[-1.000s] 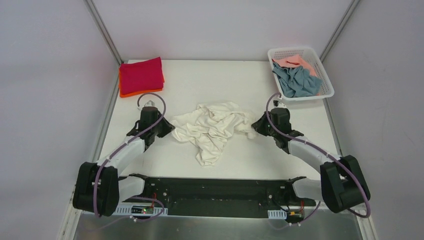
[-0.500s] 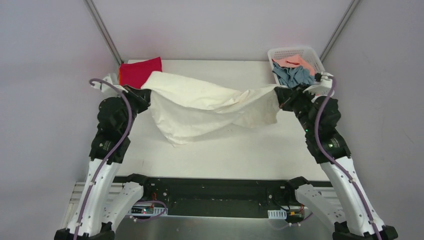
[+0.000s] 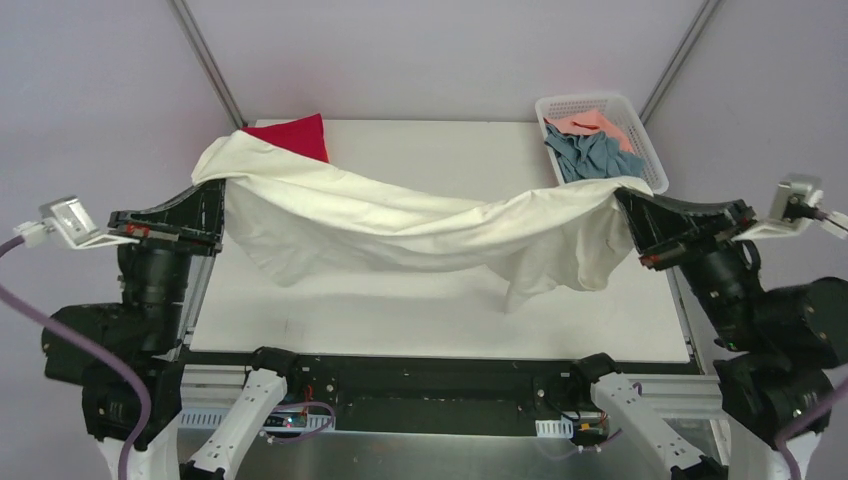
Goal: Fold and stack the t-shirts
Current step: Flatten out the tshirt
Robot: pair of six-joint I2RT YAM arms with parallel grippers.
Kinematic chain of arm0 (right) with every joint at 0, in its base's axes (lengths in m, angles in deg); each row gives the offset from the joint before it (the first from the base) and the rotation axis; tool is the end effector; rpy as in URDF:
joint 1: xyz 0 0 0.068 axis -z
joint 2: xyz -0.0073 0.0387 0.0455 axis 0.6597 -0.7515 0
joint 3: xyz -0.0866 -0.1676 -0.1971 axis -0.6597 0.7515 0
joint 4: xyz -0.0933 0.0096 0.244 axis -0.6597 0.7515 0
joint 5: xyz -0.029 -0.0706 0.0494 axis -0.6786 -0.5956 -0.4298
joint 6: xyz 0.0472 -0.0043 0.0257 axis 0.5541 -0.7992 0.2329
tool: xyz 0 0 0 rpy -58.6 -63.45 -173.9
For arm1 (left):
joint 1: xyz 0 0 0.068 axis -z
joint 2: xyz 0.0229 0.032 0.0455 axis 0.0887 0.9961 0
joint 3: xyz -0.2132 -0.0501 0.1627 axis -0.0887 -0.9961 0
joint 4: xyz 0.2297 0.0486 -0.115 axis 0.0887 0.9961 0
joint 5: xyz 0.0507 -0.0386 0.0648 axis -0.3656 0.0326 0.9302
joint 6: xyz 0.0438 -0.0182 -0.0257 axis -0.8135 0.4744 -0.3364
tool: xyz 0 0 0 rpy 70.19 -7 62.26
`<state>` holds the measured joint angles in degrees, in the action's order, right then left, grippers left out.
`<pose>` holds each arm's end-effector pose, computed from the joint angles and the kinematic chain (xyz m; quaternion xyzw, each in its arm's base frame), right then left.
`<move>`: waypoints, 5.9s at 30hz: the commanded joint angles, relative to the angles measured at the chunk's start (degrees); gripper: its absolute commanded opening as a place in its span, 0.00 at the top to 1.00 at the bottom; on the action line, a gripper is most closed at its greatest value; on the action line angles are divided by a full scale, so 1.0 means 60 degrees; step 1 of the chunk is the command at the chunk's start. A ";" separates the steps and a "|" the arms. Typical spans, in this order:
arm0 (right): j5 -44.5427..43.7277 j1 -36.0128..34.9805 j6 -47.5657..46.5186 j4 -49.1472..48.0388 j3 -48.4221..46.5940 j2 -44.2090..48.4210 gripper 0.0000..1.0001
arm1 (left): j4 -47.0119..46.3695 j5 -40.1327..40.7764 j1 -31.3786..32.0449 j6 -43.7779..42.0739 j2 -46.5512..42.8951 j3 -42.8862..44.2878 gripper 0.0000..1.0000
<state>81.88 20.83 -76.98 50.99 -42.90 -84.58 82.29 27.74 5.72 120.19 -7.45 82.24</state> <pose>0.0198 0.0118 0.5367 -0.1002 0.5456 0.2493 0.7938 0.0051 0.0016 0.5247 -0.1228 0.4936 -0.2952 0.8088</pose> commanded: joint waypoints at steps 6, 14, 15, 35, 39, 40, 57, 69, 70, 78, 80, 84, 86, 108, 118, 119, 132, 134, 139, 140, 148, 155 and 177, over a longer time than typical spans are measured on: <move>0.0534 0.0043 0.0261 0.0953 -0.1197 0.0311 1.00 | 0.0231 -0.0475 -0.0029 -0.0287 -0.0255 0.0938 1.00; -0.0857 0.0039 -0.0107 0.0579 0.0737 0.0044 1.00 | 0.0171 0.0206 -0.0028 0.0135 0.0015 -0.1013 1.00; -0.1405 0.0039 -0.0225 0.0239 0.1191 -0.0065 1.00 | 0.0122 0.0891 -0.0021 0.0177 0.0137 -0.1378 1.00; -0.1870 0.0995 -0.2243 -0.5815 0.3481 -0.9069 0.96 | -0.3651 0.1976 -0.0260 -0.0284 1.1858 -0.0888 1.00; -0.2189 0.1053 -0.2290 -0.5799 0.2443 -1.0605 0.94 | -0.2951 0.2414 -0.0276 -0.0265 1.3333 0.0385 0.86; -0.2275 0.1063 -0.2300 -0.5807 0.2195 -1.0936 0.94 | -0.2872 0.2538 -0.0291 -0.0236 1.3581 0.0580 0.83; -0.3125 0.1094 -0.2512 -0.4646 -0.1791 -1.3703 0.52 | -0.1188 0.2700 -0.0630 -0.0464 1.5334 0.3535 0.22; -0.1828 0.1186 0.0479 -0.3284 0.1238 -0.8805 0.01 | 0.0060 0.0805 -0.0230 -0.0467 1.0880 0.1122 0.01; -0.1748 0.1237 0.0857 -0.3261 0.1625 -0.8281 0.00 | 0.0318 0.0837 -0.0186 -0.0411 1.0403 0.0771 0.01; -0.1774 0.1700 0.3451 -0.3099 0.5561 -0.4031 0.01 | 0.1785 0.0911 -0.0132 0.1751 0.5978 -0.4020 0.01; -0.1826 0.1732 0.3798 -0.3020 0.6383 -0.3127 0.01 | 0.2286 0.0808 -0.0104 0.2317 0.4911 -0.5092 0.01; -0.1984 0.1726 0.4531 -0.2398 0.7580 -0.1761 0.01 | 0.3213 0.0743 -0.0058 0.3447 0.3032 -0.6724 0.01; -0.2087 0.1732 0.4628 -0.1890 0.7841 -0.1328 0.01 | 0.3542 0.0539 -0.0058 0.3672 0.2448 -0.7359 0.01; -0.1684 0.1727 0.5088 -0.0507 0.8098 -0.1909 0.01 | 0.1118 0.1456 -0.0058 0.5460 0.5465 -0.8903 0.45; -0.1858 0.0774 0.4798 0.3051 0.7910 -0.1788 0.02 | 0.0488 0.1135 -0.0058 0.5061 0.5641 -0.9108 1.00; -0.2248 0.0400 0.4980 0.3700 0.7819 -0.1790 0.03 | 0.0485 0.1147 -0.0058 0.5037 0.5553 -0.9123 1.00; -0.2346 -0.0527 0.6644 0.4860 0.8456 -0.2548 0.29 | 0.0481 0.1021 -0.0058 0.4870 0.5478 -0.9072 1.00; -0.2134 -0.0552 0.6651 0.4402 0.8583 -0.3038 0.31 | 0.0481 0.1093 -0.0057 0.4815 0.5473 -0.9072 1.00; -0.2184 -0.0627 0.6650 0.3444 0.8805 -0.4100 0.34 | 0.0481 0.1126 -0.0058 0.4740 0.5539 -0.9087 1.00; -0.2174 -0.0627 0.6653 0.3260 0.8846 -0.4276 0.35 | 0.0481 0.1126 -0.0058 0.4733 0.5579 -0.9083 1.00; -0.2358 -0.0697 0.6568 0.2661 0.8687 -0.5289 0.42 | 0.0481 0.1213 -0.0058 0.4647 0.5817 -0.9033 1.00; -0.2324 -0.0720 0.6355 0.2257 0.8659 -0.5727 0.71 | 0.0481 0.1245 -0.0065 0.4624 0.5816 -0.8953 1.00; -0.6901 -0.0321 0.3515 0.0779 0.2989 -0.2676 1.00 | 0.1091 0.1637 -0.0069 0.2847 0.4047 -0.3101 1.00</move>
<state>49.12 17.97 -49.70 59.47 -15.79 -104.55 86.49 34.50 5.06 142.50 20.66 53.56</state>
